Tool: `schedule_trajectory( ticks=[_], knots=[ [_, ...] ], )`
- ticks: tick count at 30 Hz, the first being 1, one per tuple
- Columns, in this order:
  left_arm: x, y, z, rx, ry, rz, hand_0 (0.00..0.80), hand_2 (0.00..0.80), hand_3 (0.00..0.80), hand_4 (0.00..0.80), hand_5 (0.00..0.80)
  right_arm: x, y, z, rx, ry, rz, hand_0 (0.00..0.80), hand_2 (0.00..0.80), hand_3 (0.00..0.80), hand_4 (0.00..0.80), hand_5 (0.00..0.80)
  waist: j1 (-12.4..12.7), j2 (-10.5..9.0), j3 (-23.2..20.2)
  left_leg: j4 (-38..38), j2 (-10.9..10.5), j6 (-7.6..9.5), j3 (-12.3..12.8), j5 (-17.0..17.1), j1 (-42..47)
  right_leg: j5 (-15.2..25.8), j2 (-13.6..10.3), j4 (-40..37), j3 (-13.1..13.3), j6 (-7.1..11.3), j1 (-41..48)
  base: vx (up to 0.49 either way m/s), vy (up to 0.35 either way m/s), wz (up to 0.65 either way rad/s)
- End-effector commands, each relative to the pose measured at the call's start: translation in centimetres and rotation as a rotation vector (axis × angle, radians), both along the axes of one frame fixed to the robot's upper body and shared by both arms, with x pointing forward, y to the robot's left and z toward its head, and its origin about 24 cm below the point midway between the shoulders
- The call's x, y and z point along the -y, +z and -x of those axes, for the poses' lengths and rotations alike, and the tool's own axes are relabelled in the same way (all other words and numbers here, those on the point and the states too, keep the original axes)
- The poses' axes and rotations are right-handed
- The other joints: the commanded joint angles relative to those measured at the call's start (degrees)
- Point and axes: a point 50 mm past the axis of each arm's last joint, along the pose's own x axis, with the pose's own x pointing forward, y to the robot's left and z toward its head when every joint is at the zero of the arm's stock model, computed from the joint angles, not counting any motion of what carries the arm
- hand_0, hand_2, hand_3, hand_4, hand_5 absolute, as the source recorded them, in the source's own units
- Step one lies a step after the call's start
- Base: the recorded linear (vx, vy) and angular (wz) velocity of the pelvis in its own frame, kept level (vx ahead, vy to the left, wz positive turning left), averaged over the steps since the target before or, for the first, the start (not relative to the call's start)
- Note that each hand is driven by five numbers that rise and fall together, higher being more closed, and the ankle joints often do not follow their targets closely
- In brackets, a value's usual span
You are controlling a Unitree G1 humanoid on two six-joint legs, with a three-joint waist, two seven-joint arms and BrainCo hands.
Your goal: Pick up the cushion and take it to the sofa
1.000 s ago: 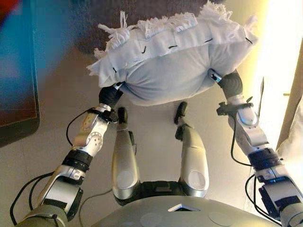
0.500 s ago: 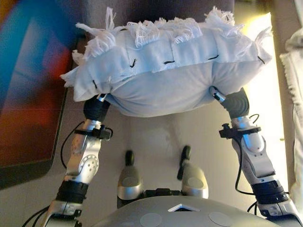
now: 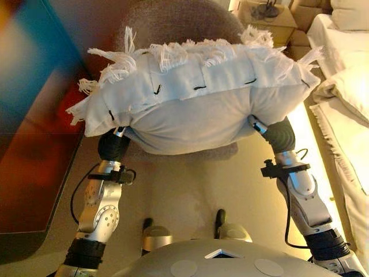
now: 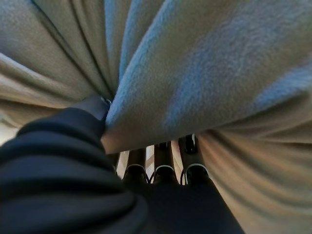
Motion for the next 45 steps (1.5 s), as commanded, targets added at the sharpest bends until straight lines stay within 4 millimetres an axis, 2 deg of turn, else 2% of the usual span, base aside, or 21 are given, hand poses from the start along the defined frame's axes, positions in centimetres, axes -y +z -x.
schedule_trajectory(
  ticks=[1, 2, 4, 7, 11, 13, 15, 18, 21, 23, 25, 27, 29, 31, 32, 34, 36, 38, 40, 42, 45],
  knots=[
    [1.1, 4.8, -0.5, 0.267, -0.074, 0.032, 0.8, 0.8, 0.8, 0.8, 0.8, -1.5, 4.3, 0.0, 0.231, 0.12, -0.036, 0.8, 0.8, 0.8, 0.8, 0.8, 2.01, -3.12, 1.05, 10.53, -6.19, 1.71, -7.46, -0.6, -6.2, -6.54, -2.69, 6.09, 0.1, 0.23, 4.24, 0.048, -0.195, -0.83],
    [1.2, 4.8, -0.3, 0.271, -0.077, 0.032, 0.8, 0.8, 0.8, 0.8, 0.8, -1.4, 4.3, 0.1, 0.228, 0.116, -0.026, 0.8, 0.8, 0.8, 0.8, 0.8, 2.43, -3.28, 1.45, 11.66, -8.3, 2.72, -7.32, -1.81, -6.89, -6.42, -2.69, 6.05, -0.26, 0.15, 4.49, 0.056, -0.149, -0.64],
    [1.4, 4.8, -0.2, 0.272, -0.104, 0.039, 0.8, 0.8, 0.8, 0.8, 0.8, -1.4, 4.1, 0.4, 0.228, 0.103, -0.018, 0.8, 0.8, 0.8, 0.8, 0.8, 2.81, -3.02, 1.8, 11.71, -9.95, 3.1, -5.84, -1.84, -7.98, -6.73, -2.52, 6.2, -1.64, 0.15, 4.78, 0.068, -0.094, -0.09],
    [2.2, 4.8, -0.9, 0.255, -0.15, 0.04, 0.8, 0.8, 0.8, 0.8, 0.8, -1.7, 3.7, 0.1, 0.222, 0.053, -0.022, 0.8, 0.8, 0.8, 0.8, 0.8, 3.68, -2.02, 1.89, 5.85, -10.21, 1.53, -6.48, 2.33, -8.53, -7.8, -1.25, 6.38, -3.97, 0.13, 5.15, 0.132, -0.026, 0.35],
    [3.2, 4.9, -1.5, 0.249, -0.181, 0.056, 0.8, 0.8, 0.8, 0.8, 0.8, -2.0, 3.3, -0.1, 0.195, 0.04, -0.053, 0.8, 0.8, 0.8, 0.8, 0.8, 5.51, -1.12, 2.6, -0.84, -8.32, -1.86, -9.83, 13.9, -14.53, -10.29, 1.67, 5.42, -3.93, -1.11, 8.16, 0.296, 0.072, 0.23],
    [3.3, 4.8, -1.6, 0.24, -0.17, 0.062, 0.8, 0.8, 0.8, 0.8, 0.8, -2.1, 3.0, -0.1, 0.181, 0.052, -0.051, 0.8, 0.8, 0.8, 0.8, 0.8, 6.06, -1.03, 3.12, -2.53, -7.5, -2.23, -11.23, 16.29, -17.09, -11.95, 2.66, 6.57, -2.51, -1.82, 8.95, 0.448, 0.083, 0.24],
    [3.1, 4.5, -1.6, 0.218, -0.141, 0.08, 0.8, 0.8, 0.8, 0.8, 0.8, -2.1, 2.6, 0.0, 0.16, 0.064, -0.057, 0.8, 0.8, 0.8, 0.8, 0.8, 6.31, -1.21, 3.38, -2.94, -6.29, -2.43, -11.49, 16.16, -18.24, -13.92, 2.92, 8.58, -1.12, -2.29, 9.34, 0.569, 0.095, 0.14],
    [2.3, 4.0, -1.2, 0.21, -0.107, 0.092, 0.8, 0.8, 0.8, 0.8, 0.8, -1.8, 2.3, 0.3, 0.132, 0.092, -0.086, 0.8, 0.8, 0.8, 0.8, 0.8, 6.32, -1.58, 3.34, -3.32, -3.97, -2.47, -10.71, 14.44, -18.65, -16.89, 2.57, 11.24, 0.15, -2.32, 10.56, 0.637, 0.159, -0.01],
    [1.7, 4.3, -0.8, 0.239, -0.083, 0.059, 0.8, 0.8, 0.8, 0.8, 0.8, -2.1, 1.8, 0.4, 0.131, 0.113, -0.1, 0.8, 0.8, 0.8, 0.8, 0.8, 6.23, -1.98, 2.94, -0.98, -3.15, -1.54, -8.37, 11.74, -17.82, -19.5, -0.12, 14.52, -0.24, -0.41, 11.22, 0.67, 0.292, -0.93],
    [1.0, 4.4, -1.0, 0.208, -0.042, 0.055, 0.8, 0.8, 0.8, 0.8, 0.8, -1.9, 1.5, 0.6, 0.108, 0.116, -0.127, 0.8, 0.8, 0.8, 0.8, 0.8, 6.09, -3.05, 2.36, 4.36, -5.17, 0.04, -8.36, 8.91, -18.9, -18.87, -3.32, 15.96, -0.56, 2.19, 13.75, 0.698, 0.32, -0.61],
    [0.5, 4.7, -1.0, 0.227, -0.046, 0.003, 0.8, 0.8, 0.8, 0.8, 0.8, -1.6, 1.7, 1.1, 0.111, 0.127, -0.132, 0.8, 0.8, 0.8, 0.8, 0.8, 6.01, -4.63, 1.33, 7.06, -8.25, 3.04, -7.59, 6.26, -19.11, -12.96, -5.52, 20.51, 0.07, 4.39, 13.7, 0.595, 0.27, -0.48],
    [0.6, 4.8, -0.9, 0.237, -0.076, -0.028, 0.8, 0.8, 0.8, 0.8, 0.8, -1.7, 1.9, 1.5, 0.134, 0.116, -0.13, 0.8, 0.8, 0.8, 0.8, 0.8, 5.81, -4.97, 0.73, 8.08, -10.86, 5.93, -7.09, 4.15, -18.26, -7.61, -5.76, 28.19, 1.55, 4.99, 10.29, 0.523, 0.253, -0.29],
    [0.9, 5.0, -1.3, 0.229, -0.09, -0.048, 0.8, 0.8, 0.8, 0.8, 0.8, -2.2, 2.0, 1.4, 0.156, 0.1, -0.136, 0.8, 0.8, 0.8, 0.8, 0.8, 5.29, -4.67, 0.22, 7.61, -13.04, 7.77, -6.69, 2.62, -16.32, -4.17, -4.21, 32.87, 2.96, 4.27, 6.49, 0.479, 0.207, -0.04],
    [1.1, 5.0, -2.1, 0.22, -0.107, -0.048, 0.8, 0.8, 0.8, 0.8, 0.8, -2.7, 1.7, 1.0, 0.144, 0.093, -0.144, 0.8, 0.8, 0.8, 0.8, 0.8, 3.86, -4.78, -0.45, 6.49, -15.83, 8.47, -6.55, 2.51, -14.14, -4.18, 0.35, 30.27, 3.47, 3.76, 3.18, 0.454, 0.147, 0.17],
    [1.2, 5.0, -2.3, 0.22, -0.111, -0.048, 0.8, 0.8, 0.8, 0.8, 0.8, -2.9, 1.6, 0.9, 0.136, 0.092, -0.141, 0.8, 0.8, 0.8, 0.8, 0.8, 3.61, -4.7, -0.69, 6.04, -16.39, 8.57, -6.35, 2.47, -13.47, -4.3, 0.71, 29.51, 2.65, 3.5, 2.56, 0.438, 0.13, 0.3],
    [1.5, 5.1, -2.5, 0.217, -0.107, -0.035, 0.8, 0.8, 0.8, 0.8, 0.8, -3.1, 0.9, 0.1, 0.1, 0.091, -0.138, 0.8, 0.8, 0.8, 0.8, 0.8, 3.15, -3.75, -0.86, 4.29, -17.27, 8.5, -4.52, 2.11, -9.99, -4.31, -0.74, 22.76, -1.56, 2.12, -0.04, 0.471, 0.066, 0.13],
    [1.8, 5.1, -2.6, 0.211, -0.112, -0.027, 0.8, 0.8, 0.8, 0.8, 0.8, -2.9, 0.6, 0.0, 0.095, 0.083, -0.141, 0.8, 0.8, 0.8, 0.8, 0.8, 2.32, -3.17, -0.25, 3.73, -17.62, 8.49, -5.15, 1.72, -8.18, -4.96, -0.37, 18.04, -1.89, 0.91, -0.94, 0.388, -0.02, -0.05],
    [2.4, 4.9, -2.5, 0.2, -0.145, -0.027, 0.8, 0.8, 0.8, 0.8, 0.8, -2.5, 0.7, 0.1, 0.1, 0.057, -0.139, 0.8, 0.8, 0.8, 0.8, 0.8, 1.02, -3.32, 0.23, 4.5, -18.76, 8.93, -5.86, -0.15, -6.85, -2.88, -1.1, 11.61, -0.73, 0.94, -2.64, 0.421, -0.088, 0.36],
    [3.4, 4.5, -2.4, 0.19, -0.194, -0.035, 0.8, 0.8, 0.8, 0.8, 0.8, -1.8, 0.8, 0.2, 0.106, 0.029, -0.144, 0.8, 0.8, 0.8, 0.8, 0.8, -1.32, -4.74, 0.72, 6.62, -21.34, 9.78, -7.72, -4.78, -4.36, 5.8, -3.91, 3.82, 3.14, 3.41, -7.37, 0.524, -0.152, 0.47],
    [3.5, 4.4, -2.2, 0.193, -0.205, -0.038, 0.8, 0.8, 0.8, 0.8, 0.8, -1.3, 0.8, 0.3, 0.102, 0.024, -0.144, 0.8, 0.8, 0.8, 0.8, 0.8, -2.56, -4.68, 0.86, 8.38, -21.79, 10.11, -8.62, -7.78, -2.92, 9.25, -5.21, -0.94, 4.78, 4.34, -9.29, 0.475, -0.139, 0.42],
    [3.4, 4.4, -2.3, 0.19, -0.19, -0.027, 0.8, 0.8, 0.8, 0.8, 0.8, -0.7, 0.6, 0.4, 0.092, 0.032, -0.145, 0.8, 0.8, 0.8, 0.8, 0.8, -3.65, -4.04, 0.97, 10.28, -21.72, 10.45, -9.33, -10.74, -1.07, 9.69, -6.15, -1.09, 6.64, 4.78, -13.08, 0.455, -0.143, 0.32]
  ],
)
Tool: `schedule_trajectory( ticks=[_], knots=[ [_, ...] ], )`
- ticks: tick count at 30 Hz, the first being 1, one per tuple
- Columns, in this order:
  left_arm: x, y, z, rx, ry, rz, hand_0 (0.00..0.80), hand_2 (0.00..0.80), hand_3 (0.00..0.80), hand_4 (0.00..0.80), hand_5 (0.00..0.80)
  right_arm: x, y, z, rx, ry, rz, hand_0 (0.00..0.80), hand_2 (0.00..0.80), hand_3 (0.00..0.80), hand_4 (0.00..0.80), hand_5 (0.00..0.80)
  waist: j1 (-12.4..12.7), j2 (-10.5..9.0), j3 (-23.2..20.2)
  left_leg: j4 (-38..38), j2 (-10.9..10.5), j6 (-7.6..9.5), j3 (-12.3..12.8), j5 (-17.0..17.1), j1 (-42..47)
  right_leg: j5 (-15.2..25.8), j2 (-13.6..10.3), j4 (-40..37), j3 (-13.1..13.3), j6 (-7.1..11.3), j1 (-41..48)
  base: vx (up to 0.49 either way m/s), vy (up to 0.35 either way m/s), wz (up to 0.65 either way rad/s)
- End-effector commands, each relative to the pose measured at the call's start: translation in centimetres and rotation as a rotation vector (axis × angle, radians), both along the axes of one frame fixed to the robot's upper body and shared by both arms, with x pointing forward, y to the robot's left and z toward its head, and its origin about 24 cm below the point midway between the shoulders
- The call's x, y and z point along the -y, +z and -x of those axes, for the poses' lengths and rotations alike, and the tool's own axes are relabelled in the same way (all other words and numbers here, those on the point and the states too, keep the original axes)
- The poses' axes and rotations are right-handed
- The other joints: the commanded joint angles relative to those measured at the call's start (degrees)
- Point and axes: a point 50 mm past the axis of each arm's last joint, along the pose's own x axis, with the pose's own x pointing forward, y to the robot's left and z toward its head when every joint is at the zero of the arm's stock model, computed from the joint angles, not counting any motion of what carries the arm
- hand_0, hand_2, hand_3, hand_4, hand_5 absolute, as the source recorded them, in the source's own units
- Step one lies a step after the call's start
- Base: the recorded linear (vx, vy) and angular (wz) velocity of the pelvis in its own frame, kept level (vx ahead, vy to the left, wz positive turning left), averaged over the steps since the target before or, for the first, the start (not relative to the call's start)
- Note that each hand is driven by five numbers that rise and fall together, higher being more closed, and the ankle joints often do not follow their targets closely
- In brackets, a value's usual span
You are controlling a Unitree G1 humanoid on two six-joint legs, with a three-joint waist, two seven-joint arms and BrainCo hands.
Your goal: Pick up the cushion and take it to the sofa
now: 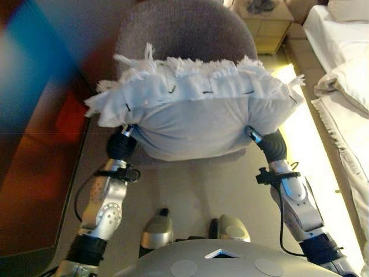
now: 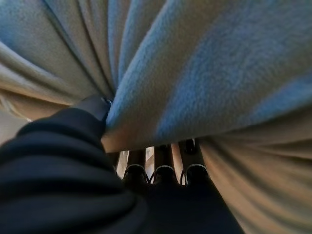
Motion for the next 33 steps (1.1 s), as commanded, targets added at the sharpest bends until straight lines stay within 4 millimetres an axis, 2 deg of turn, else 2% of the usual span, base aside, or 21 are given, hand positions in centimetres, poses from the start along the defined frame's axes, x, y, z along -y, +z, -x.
schedule_trajectory(
  ticks=[1, 4, 6, 7, 8, 9, 10, 11, 12, 13, 14, 16, 17, 18, 20, 22, 24, 26, 29, 32, 33],
  knots=[
    [2.1, 5.2, -1.1, 0.291, -0.119, 0.013, 0.8, 0.8, 0.8, 0.8, 0.8, -1.7, 4.2, -0.5, 0.25, 0.126, -0.077, 0.8, 0.8, 0.8, 0.8, 0.8, -1.89, -1.07, -1.23, 4.85, -8.87, 8.22, 3.27, -8.77, 6.0, 23.08, -3.74, -21.95, 1.26, 3.4, -4.26, 0.512, -0.188, 0.34],
    [2.1, 5.4, -1.3, 0.313, -0.112, 0.026, 0.8, 0.8, 0.8, 0.8, 0.8, -1.7, 4.4, -0.5, 0.262, 0.152, -0.058, 0.8, 0.8, 0.8, 0.8, 0.8, -2.6, -1.5, -1.35, 8.88, -9.24, 8.9, 3.27, -12.97, 6.96, 22.52, -3.6, -21.95, 1.11, 2.7, -3.07, 0.434, -0.185, 0.16],
    [2.5, 5.3, -1.4, 0.313, -0.106, 0.041, 0.8, 0.8, 0.8, 0.8, 0.8, -1.8, 4.6, -0.8, 0.257, 0.145, -0.041, 0.8, 0.8, 0.8, 0.8, 0.8, -3.34, -1.29, -2.04, 11.82, -8.45, 8.43, 3.12, -13.97, 8.78, 22.72, -3.09, -21.28, 1.39, 2.12, -2.04, 0.495, -0.216, 0.15],
    [2.6, 5.1, -1.4, 0.301, -0.096, 0.05, 0.8, 0.8, 0.8, 0.8, 0.8, -1.8, 4.7, -1.0, 0.25, 0.143, -0.033, 0.8, 0.8, 0.8, 0.8, 0.8, -3.92, -0.9, -2.84, 13.31, -7.01, 7.64, 3.14, -12.84, 10.98, 22.14, -2.52, -19.71, 1.4, 1.61, -1.77, 0.605, -0.261, 0.12],
    [2.6, 5.0, -1.3, 0.29, -0.08, 0.058, 0.8, 0.8, 0.8, 0.8, 0.8, -1.8, 4.8, -1.1, 0.245, 0.146, -0.026, 0.8, 0.8, 0.8, 0.8, 0.8, -4.47, -0.39, -3.56, 15.28, -5.31, 6.28, 2.93, -9.49, 12.49, 21.36, -1.51, -18.2, 1.9, 1.03, -1.53, 0.394, -0.174, 0.21],
    [2.7, 4.9, -1.3, 0.285, -0.072, 0.063, 0.8, 0.8, 0.8, 0.8, 0.8, -1.8, 4.8, -1.1, 0.244, 0.15, -0.022, 0.8, 0.8, 0.8, 0.8, 0.8, -4.72, 0.03, -3.84, 16.1, -4.41, 5.54, 2.74, -7.9, 13.0, 20.88, -0.83, -17.48, 2.05, 0.69, -1.39, 0.42, -0.226, 0.29],
    [2.9, 4.8, -1.3, 0.282, -0.055, 0.079, 0.8, 0.8, 0.8, 0.8, 0.8, -1.4, 5.0, -1.1, 0.245, 0.175, -0.012, 0.8, 0.8, 0.8, 0.8, 0.8, -4.76, 0.49, -4.3, 25.17, -2.93, 2.13, 4.13, 1.21, 11.08, 19.22, 0.32, -16.95, 0.89, -0.61, 0.55, 0.337, -0.206, 0.27],
    [2.9, 4.9, -1.3, 0.285, -0.052, 0.079, 0.8, 0.8, 0.8, 0.8, 0.8, -1.4, 5.0, -1.1, 0.246, 0.179, -0.008, 0.8, 0.8, 0.8, 0.8, 0.8, -4.78, 0.04, -4.52, 26.99, -3.17, 1.52, 4.47, 3.05, 9.86, 18.93, 0.04, -17.02, 0.72, -0.93, 0.99, 0.378, -0.267, 0.34],
    [3.4, 4.9, -1.3, 0.288, -0.055, 0.084, 0.8, 0.8, 0.8, 0.8, 0.8, -1.1, 4.6, -1.1, 0.236, 0.173, 0.019, 0.8, 0.8, 0.8, 0.8, 0.8, -4.06, -1.88, -3.87, 37.05, -4.49, 0.85, 6.55, 5.06, 3.59, 17.93, -0.75, -17.57, 0.96, -2.37, 4.21, 0.238, -0.185, 0.47],
    [3.7, 4.8, -1.3, 0.282, -0.057, 0.088, 0.8, 0.8, 0.8, 0.8, 0.8, -0.9, 4.4, -1.1, 0.231, 0.163, 0.029, 0.8, 0.8, 0.8, 0.8, 0.8, -3.53, -2.8, -3.44, 41.13, -5.06, 1.17, 7.31, 4.09, -0.92, 17.82, -1.1, -18.11, 0.69, -2.86, 5.69, 0.274, -0.202, 0.43],
    [4.1, 4.6, -1.4, 0.273, -0.06, 0.088, 0.8, 0.8, 0.8, 0.8, 0.8, -0.8, 4.2, -1.3, 0.226, 0.148, 0.029, 0.8, 0.8, 0.8, 0.8, 0.8, -2.21, -4.4, -2.43, 41.66, -6.11, 2.25, 8.04, 2.72, -6.47, 17.39, -1.54, -18.8, 0.35, -3.3, 7.73, 0.23, -0.134, 0.06],
    [3.9, 4.6, -1.2, 0.278, -0.068, 0.072, 0.8, 0.8, 0.8, 0.8, 0.8, -0.9, 4.6, -1.2, 0.241, 0.152, 0.002, 0.8, 0.8, 0.8, 0.8, 0.8, 0.34, -5.09, -0.62, 35.67, -6.82, 4.14, 8.18, -0.36, -11.28, 15.68, 0.07, -19.68, 0.79, -3.3, 10.13, 0.237, -0.103, -0.23],
    [3.9, 4.6, -1.2, 0.279, -0.068, 0.07, 0.8, 0.8, 0.8, 0.8, 0.8, -1.0, 4.7, -1.2, 0.242, 0.153, 0.001, 0.8, 0.8, 0.8, 0.8, 0.8, 0.43, -5.38, -0.69, 34.73, -7.08, 4.22, 8.27, -0.07, -11.37, 15.6, -0.12, -19.67, 0.9, -3.24, 9.99, 0.295, -0.03, -0.3],
    [3.1, 4.3, -0.6, 0.277, -0.066, 0.064, 0.8, 0.8, 0.8, 0.8, 0.8, -1.0, 4.7, -1.0, 0.241, 0.161, -0.004, 0.8, 0.8, 0.8, 0.8, 0.8, 1.47, -4.54, -0.6, 21.72, -4.91, 4.01, 7.47, 1.74, -10.47, 13.36, 1.88, -19.53, 1.67, -2.88, 10.64, 0.323, 0.05, -0.33],
    [2.5, 4.1, -0.2, 0.269, -0.08, 0.068, 0.8, 0.8, 0.8, 0.8, 0.8, -1.0, 4.3, -0.9, 0.227, 0.149, -0.003, 0.8, 0.8, 0.8, 0.8, 0.8, 2.64, -2.54, -0.87, 3.17, -0.55, 1.42, 6.86, 7.41, -9.28, 10.54, 4.22, -19.45, 1.4, -2.73, 12.33, 0.434, 0.104, -0.17],
    [2.5, 3.9, 0.1, 0.264, -0.093, 0.073, 0.8, 0.8, 0.8, 0.8, 0.8, -1.0, 3.9, -0.9, 0.219, 0.14, -0.004, 0.8, 0.8, 0.8, 0.8, 0.8, 3.92, -1.64, -0.57, -6.79, 1.66, -0.89, 4.66, 12.7, -8.42, 8.9, 5.24, -20.12, 1.56, -2.93, 15.03, 0.385, 0.099, -0.05],
    [2.6, 3.8, 0.3, 0.26, -0.093, 0.08, 0.8, 0.8, 0.8, 0.8, 0.8, -1.3, 3.8, -0.8, 0.213, 0.145, -0.006, 0.8, 0.8, 0.8, 0.8, 0.8, 4.94, -1.31, -0.46, -8.96, 3.23, -2.34, 2.81, 15.72, -10.43, 7.06, 5.67, -20.46, 2.39, -3.19, 17.87, 0.437, 0.138, -0.03],
    [2.6, 3.8, 0.2, 0.258, -0.084, 0.087, 0.8, 0.8, 0.8, 0.8, 0.8, -1.5, 3.9, -0.7, 0.209, 0.157, -0.002, 0.8, 0.8, 0.8, 0.8, 0.8, 5.27, -1.3, -0.34, -8.27, 3.49, -2.46, 2.56, 15.72, -11.52, 5.37, 5.05, -19.93, 2.59, -3.12, 19.49, 0.433, 0.165, -0.3],
    [2.2, 4.2, 0.0, 0.273, -0.083, 0.082, 0.8, 0.8, 0.8, 0.8, 0.8, -1.5, 4.2, -0.9, 0.215, 0.161, 0.007, 0.8, 0.8, 0.8, 0.8, 0.8, 5.2, -0.59, -0.77, -6.95, 3.92, -1.91, 3.69, 13.77, -10.85, 3.37, 3.42, -18.31, 1.02, -2.37, 19.76, 0.424, 0.175, -0.38],
    [1.7, 4.4, -0.5, 0.259, -0.075, 0.057, 0.8, 0.8, 0.8, 0.8, 0.8, -1.4, 4.2, -0.8, 0.212, 0.131, -0.025, 0.8, 0.8, 0.8, 0.8, 0.8, 4.73, -0.39, -1.34, -3.47, 3.24, -0.17, 4.88, 10.37, -9.89, -0.35, 2.07, -11.24, -0.36, -0.8, 19.68, 0.497, 0.151, -0.21],
    [1.5, 4.4, -0.5, 0.259, -0.081, 0.032, 0.8, 0.8, 0.8, 0.8, 0.8, -1.5, 4.1, -0.4, 0.211, 0.121, -0.041, 0.8, 0.8, 0.8, 0.8, 0.8, 4.94, -1.11, -1.54, -0.87, 1.82, 1.14, 4.51, 8.71, -10.54, 0.12, 1.54, -6.63, -0.59, 0.28, 18.89, 0.442, 0.077, 0.13]
  ],
)
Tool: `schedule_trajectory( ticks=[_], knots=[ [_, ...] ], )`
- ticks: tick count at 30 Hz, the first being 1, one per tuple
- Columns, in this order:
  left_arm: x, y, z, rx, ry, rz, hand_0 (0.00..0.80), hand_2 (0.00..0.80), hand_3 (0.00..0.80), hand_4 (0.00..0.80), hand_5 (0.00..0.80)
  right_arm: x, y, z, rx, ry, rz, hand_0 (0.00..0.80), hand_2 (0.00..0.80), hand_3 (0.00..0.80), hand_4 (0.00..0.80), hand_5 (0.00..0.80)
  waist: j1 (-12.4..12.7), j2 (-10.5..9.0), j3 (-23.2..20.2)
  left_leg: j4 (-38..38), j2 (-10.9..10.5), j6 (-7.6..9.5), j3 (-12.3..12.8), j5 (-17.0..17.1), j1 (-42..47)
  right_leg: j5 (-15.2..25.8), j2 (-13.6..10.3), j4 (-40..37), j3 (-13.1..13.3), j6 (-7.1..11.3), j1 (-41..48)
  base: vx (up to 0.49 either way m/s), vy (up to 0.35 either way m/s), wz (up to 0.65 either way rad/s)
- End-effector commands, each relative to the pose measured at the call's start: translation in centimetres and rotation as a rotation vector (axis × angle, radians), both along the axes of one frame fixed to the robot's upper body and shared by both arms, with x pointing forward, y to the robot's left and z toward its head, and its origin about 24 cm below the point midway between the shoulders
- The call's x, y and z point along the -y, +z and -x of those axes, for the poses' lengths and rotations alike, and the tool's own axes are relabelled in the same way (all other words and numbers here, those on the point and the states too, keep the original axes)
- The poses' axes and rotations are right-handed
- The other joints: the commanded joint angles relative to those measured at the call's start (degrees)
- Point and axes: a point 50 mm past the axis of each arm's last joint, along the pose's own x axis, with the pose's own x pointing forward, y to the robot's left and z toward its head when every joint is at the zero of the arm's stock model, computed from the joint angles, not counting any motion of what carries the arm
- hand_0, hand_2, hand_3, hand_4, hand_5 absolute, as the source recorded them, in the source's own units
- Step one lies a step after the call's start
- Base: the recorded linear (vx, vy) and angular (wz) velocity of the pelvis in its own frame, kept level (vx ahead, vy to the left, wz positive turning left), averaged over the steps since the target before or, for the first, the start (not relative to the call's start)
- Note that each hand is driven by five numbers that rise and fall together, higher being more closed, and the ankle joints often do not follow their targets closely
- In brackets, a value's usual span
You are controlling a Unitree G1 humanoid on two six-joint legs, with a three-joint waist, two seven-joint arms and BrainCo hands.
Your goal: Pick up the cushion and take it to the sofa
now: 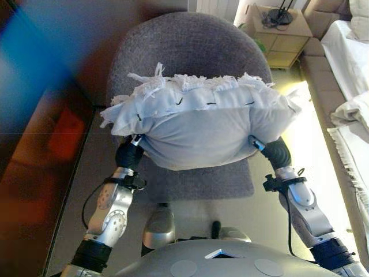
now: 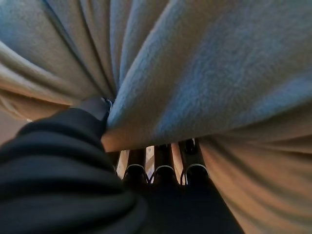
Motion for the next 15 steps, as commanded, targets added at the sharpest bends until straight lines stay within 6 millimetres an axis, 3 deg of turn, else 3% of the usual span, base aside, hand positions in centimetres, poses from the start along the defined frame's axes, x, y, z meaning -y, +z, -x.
schedule_trajectory(
  ticks=[1, 3, 4, 6, 8, 12, 15],
  knots=[
    [1.8, 5.6, -0.9, 0.307, -0.11, 0.034, 0.8, 0.8, 0.8, 0.8, 0.8, -2.0, 5.1, -0.7, 0.273, 0.076, -0.067, 0.8, 0.8, 0.8, 0.8, 0.8, 1.43, -0.94, -2.33, 3.32, 3.13, 0.59, -2.39, -2.55, -2.8, 1.68, 2.84, 12.92, -2.76, 1.55, -0.93, 0.416, 0.072, 0.11],
    [1.1, 5.0, -0.7, 0.284, -0.086, 0.018, 0.8, 0.8, 0.8, 0.8, 0.8, -2.6, 4.9, -0.3, 0.273, 0.086, -0.077, 0.8, 0.8, 0.8, 0.8, 0.8, 1.15, -0.55, -1.9, 2.79, 2.19, 2.69, -2.58, -4.03, 0.04, 7.4, 2.93, 24.13, -3.07, 3.08, -9.8, 0.37, 0.09, 0.06],
    [0.8, 4.8, -0.8, 0.275, -0.079, 0.013, 0.8, 0.8, 0.8, 0.8, 0.8, -2.9, 4.6, -0.4, 0.268, 0.087, -0.079, 0.8, 0.8, 0.8, 0.8, 0.8, 0.97, -0.4, -1.65, 1.52, 1.97, 2.81, -2.3, -4.08, 1.99, 8.18, 3.04, 23.64, -3.29, 2.71, -12.43, 0.374, 0.051, -0.08],
    [0.7, 4.9, -1.0, 0.271, -0.094, 0.014, 0.8, 0.8, 0.8, 0.8, 0.8, -2.9, 4.4, -0.6, 0.261, 0.073, -0.082, 0.8, 0.8, 0.8, 0.8, 0.8, 0.52, -0.17, -1.1, -0.08, 1.53, 2.52, -2.45, -3.57, 3.5, 7.65, 3.85, 18.44, -3.73, 1.77, -12.72, 0.261, -0.013, 0.02],
    [1.7, 5.5, -1.5, 0.292, -0.144, 0.014, 0.8, 0.8, 0.8, 0.8, 0.8, -3.0, 4.4, -1.0, 0.281, 0.039, -0.071, 0.8, 0.8, 0.8, 0.8, 0.8, -0.23, -0.08, 0.31, -1.3, 0.64, 2.46, -1.89, -3.69, 3.86, 10.09, 2.2, 6.74, -4.37, 0.99, -13.82, 0.155, -0.099, 0.22],
    [2.6, 5.8, -2.2, 0.292, -0.139, 0.012, 0.8, 0.8, 0.8, 0.8, 0.8, -3.4, 4.4, -1.8, 0.292, 0.033, -0.068, 0.8, 0.8, 0.8, 0.8, 0.8, -0.87, 0.07, 1.62, -3.02, 0.78, 2.71, -1.9, -3.76, 4.59, 11.39, 2.87, 3.71, -3.31, 1.59, -14.27, 0.089, -0.108, 0.26],
    [3.4, 4.7, -1.2, 0.236, -0.169, -0.015, 0.8, 0.8, 0.8, 0.8, 0.8, -2.4, 3.8, -1.2, 0.248, -0.004, -0.082, 0.8, 0.8, 0.8, 0.8, 0.8, 0.33, -1.08, -0.03, -4.8, 1.49, 1.53, -1.56, -3.64, 5.52, 12.61, 2.11, -3.02, -5.71, 2.11, -10.1, 0.224, -0.171, 0.17]
  ],
)
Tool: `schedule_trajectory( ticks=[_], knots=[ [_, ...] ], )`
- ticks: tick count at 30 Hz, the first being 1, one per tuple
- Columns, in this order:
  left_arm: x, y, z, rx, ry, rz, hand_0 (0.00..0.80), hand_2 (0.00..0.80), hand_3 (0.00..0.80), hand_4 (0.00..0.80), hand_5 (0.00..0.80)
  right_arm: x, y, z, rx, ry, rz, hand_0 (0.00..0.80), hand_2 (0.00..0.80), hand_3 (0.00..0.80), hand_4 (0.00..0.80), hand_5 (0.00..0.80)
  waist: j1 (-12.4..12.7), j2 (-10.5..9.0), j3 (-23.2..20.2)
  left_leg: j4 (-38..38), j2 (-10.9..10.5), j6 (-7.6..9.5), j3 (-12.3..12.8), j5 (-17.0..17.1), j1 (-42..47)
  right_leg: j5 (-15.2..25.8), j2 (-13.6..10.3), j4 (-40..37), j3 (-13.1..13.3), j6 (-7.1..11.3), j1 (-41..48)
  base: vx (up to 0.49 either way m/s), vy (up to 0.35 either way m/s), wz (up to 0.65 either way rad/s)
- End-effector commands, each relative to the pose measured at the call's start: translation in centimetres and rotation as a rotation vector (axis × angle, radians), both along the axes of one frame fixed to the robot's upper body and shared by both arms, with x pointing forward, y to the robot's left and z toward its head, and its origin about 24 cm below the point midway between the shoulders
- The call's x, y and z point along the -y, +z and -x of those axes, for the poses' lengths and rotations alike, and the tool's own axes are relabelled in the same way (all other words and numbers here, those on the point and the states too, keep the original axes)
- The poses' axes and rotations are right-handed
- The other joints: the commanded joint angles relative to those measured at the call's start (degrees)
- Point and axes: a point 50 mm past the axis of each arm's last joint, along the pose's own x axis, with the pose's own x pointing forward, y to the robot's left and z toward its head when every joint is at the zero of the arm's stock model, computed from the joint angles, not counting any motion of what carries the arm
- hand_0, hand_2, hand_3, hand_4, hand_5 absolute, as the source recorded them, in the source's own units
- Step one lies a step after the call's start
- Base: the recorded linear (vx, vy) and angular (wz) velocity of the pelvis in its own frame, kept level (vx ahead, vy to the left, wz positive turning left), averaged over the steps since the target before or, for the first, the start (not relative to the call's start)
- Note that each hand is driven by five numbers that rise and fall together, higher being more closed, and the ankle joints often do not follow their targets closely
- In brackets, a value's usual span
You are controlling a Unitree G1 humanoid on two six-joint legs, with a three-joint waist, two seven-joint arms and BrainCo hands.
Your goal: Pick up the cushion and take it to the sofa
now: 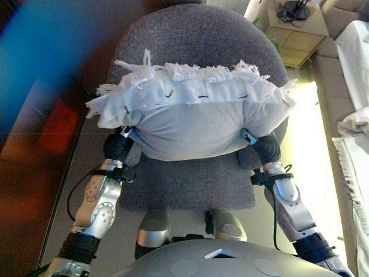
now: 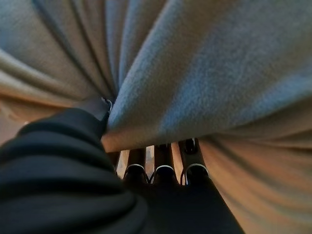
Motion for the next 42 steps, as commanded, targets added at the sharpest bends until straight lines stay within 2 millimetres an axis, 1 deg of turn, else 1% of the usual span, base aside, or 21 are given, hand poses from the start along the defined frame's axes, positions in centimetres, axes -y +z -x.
schedule_trajectory(
  ticks=[1, 4, 5, 7, 10, 13, 16, 22, 26, 32, 35, 37, 39, 42],
  knots=[
    [3.0, 4.5, -0.8, 0.248, -0.148, -0.022, 0.8, 0.8, 0.8, 0.8, 0.8, -1.4, 4.7, -0.3, 0.248, 0.096, -0.046, 0.8, 0.8, 0.8, 0.8, 0.8, 0.53, -1.53, -3.07, 0.59, -0.65, 2.72, 1.46, -2.24, -0.61, 2.32, -1.73, -1.42, -0.73, 4.05, 0.39, 0.169, -0.11, 0.14],
    [2.7, 4.1, -1.2, 0.223, -0.129, -0.034, 0.8, 0.8, 0.8, 0.8, 0.8, -1.3, 4.5, -0.1, 0.227, 0.098, -0.037, 0.8, 0.8, 0.8, 0.8, 0.8, 0.27, -1.48, -2.88, 1.56, 0.29, 1.72, 3.31, -2.65, -1.27, 2.11, -2.32, -1.94, -2.09, 4.12, 0.54, 0.086, -0.046, -0.01],
    [2.6, 3.9, -1.5, 0.225, -0.12, -0.046, 0.8, 0.8, 0.8, 0.8, 0.8, -1.3, 4.3, -0.2, 0.222, 0.104, -0.027, 0.8, 0.8, 0.8, 0.8, 0.8, 0.05, -1.29, -2.51, 2.24, 0.78, 1.27, 4.08, -2.86, -1.81, 1.87, -2.65, -1.7, -2.66, 3.97, 0.12, 0.055, -0.016, -0.05],
    [2.9, 3.9, -1.9, 0.232, -0.116, -0.053, 0.8, 0.8, 0.8, 0.8, 0.8, -1.6, 4.2, -0.4, 0.221, 0.108, -0.012, 0.8, 0.8, 0.8, 0.8, 0.8, -0.2, -0.71, -1.53, 2.99, 1.51, 0.63, 4.77, -2.98, -2.68, 1.53, -3.17, -1.27, -3.25, 3.7, -0.75, 0.043, -0.004, -0.01],
    [3.3, 4.2, -2.4, 0.255, -0.108, -0.062, 0.8, 0.8, 0.8, 0.8, 0.8, -1.9, 4.3, -1.1, 0.236, 0.105, -0.002, 0.8, 0.8, 0.8, 0.8, 0.8, -0.35, -0.31, -0.27, 3.33, 1.83, 0.19, 5.01, -2.93, -3.78, 1.9, -3.59, -1.85, -3.47, 3.69, -1.75, -0.002, -0.014, 0.01],
    [4.2, 5.5, -4.0, 0.327, -0.091, -0.077, 0.8, 0.8, 0.8, 0.8, 0.8, -2.6, 5.2, -2.7, 0.294, 0.1, 0.011, 0.8, 0.8, 0.8, 0.8, 0.8, -0.62, 0.64, 3.03, 3.14, 2.19, -0.06, 4.79, -2.6, -6.36, 2.29, -4.31, -1.65, -3.52, 3.69, -4.95, -0.105, -0.017, -0.02],
    [4.9, 6.3, -4.9, 0.371, -0.076, -0.091, 0.8, 0.8, 0.8, 0.8, 0.8, -3.0, 5.8, -3.6, 0.322, 0.112, 0.033, 0.8, 0.8, 0.8, 0.8, 0.8, -0.89, 1.42, 5.15, 2.37, 2.44, -0.27, 4.7, -2.06, -7.99, 2.72, -5.13, -1.4, -3.8, 3.87, -7.14, -0.062, 0.022, -0.06],
    [6.1, 7.5, -6.0, 0.432, -0.077, -0.093, 0.8, 0.8, 0.8, 0.8, 0.8, -3.2, 6.6, -4.6, 0.347, 0.125, 0.059, 0.8, 0.8, 0.8, 0.8, 0.8, -1.52, 2.47, 8.21, 2.63, 2.51, -0.48, 5.0, -1.73, -11.08, 2.52, -6.28, 0.76, -4.16, 4.22, -11.27, -0.018, 0.049, -0.06],
    [6.8, 8.3, -6.6, 0.471, -0.066, -0.087, 0.8, 0.8, 0.8, 0.8, 0.8, -3.3, 7.5, -5.2, 0.382, 0.122, 0.075, 0.8, 0.8, 0.8, 0.8, 0.8, -2.06, 2.8, 11.11, 4.24, 2.58, -0.44, 4.91, -1.74, -14.49, 2.95, -7.06, 2.83, -3.63, 4.42, -15.78, -0.037, 0.034, -0.05],
    [8.1, 9.9, -7.7, 0.55, -0.047, -0.117, 0.8, 0.8, 0.8, 0.8, 0.8, -3.9, 9.8, -6.9, 0.465, 0.114, 0.119, 0.8, 0.8, 0.8, 0.8, 0.8, -2.54, 2.19, 15.95, 4.86, 2.47, -0.29, 4.61, -0.62, -19.97, 5.34, -7.48, 3.53, -2.1, 5.08, -22.77, -0.068, 0.005, -0.04],
    [8.8, 10.6, -8.4, 0.562, -0.031, -0.127, 0.8, 0.8, 0.8, 0.8, 0.8, -4.4, 10.8, -7.8, 0.483, 0.1, 0.132, 0.8, 0.8, 0.8, 0.8, 0.8, -2.77, 1.94, 16.3, 4.25, 2.51, -0.36, 4.51, 0.54, -23.22, 6.44, -7.52, 3.67, -1.6, 5.32, -26.66, -0.045, 0.011, -0.01],
    [9.6, 11.0, -9.3, 0.568, -0.014, -0.14, 0.8, 0.8, 0.8, 0.8, 0.8, -4.9, 11.7, -8.8, 0.492, 0.092, 0.129, 0.8, 0.8, 0.8, 0.8, 0.8, -3.1, 1.85, 16.3, 3.88, 2.35, -0.37, 4.34, 1.45, -25.99, 7.01, -7.53, 4.19, -1.21, 5.49, -29.92, -0.062, 0.033, 0.0],
    [10.3, 11.2, -10.2, 0.556, -0.003, -0.142, 0.8, 0.8, 0.8, 0.8, 0.8, -5.4, 12.1, -9.7, 0.483, 0.084, 0.121, 0.8, 0.8, 0.8, 0.8, 0.8, -3.39, 1.74, 16.3, 4.27, 2.16, -0.38, 4.34, 1.85, -28.2, 7.34, -7.54, 4.9, -0.89, 5.62, -32.39, -0.06, 0.036, 0.0],
    [11.3, 12.0, -11.9, 0.575, 0.06, -0.256, 0.8, 0.8, 0.8, 0.8, 0.8, -6.0, 13.1, -12.0, 0.458, 0.057, 0.094, 0.8, 0.8, 0.8, 0.8, 0.8, -3.81, 1.66, 16.3, 5.29, 1.95, -0.41, 4.12, 2.58, -32.12, 8.09, -7.42, 5.55, -0.35, 5.6, -36.14, -0.054, 0.033, 0.02]
  ],
)
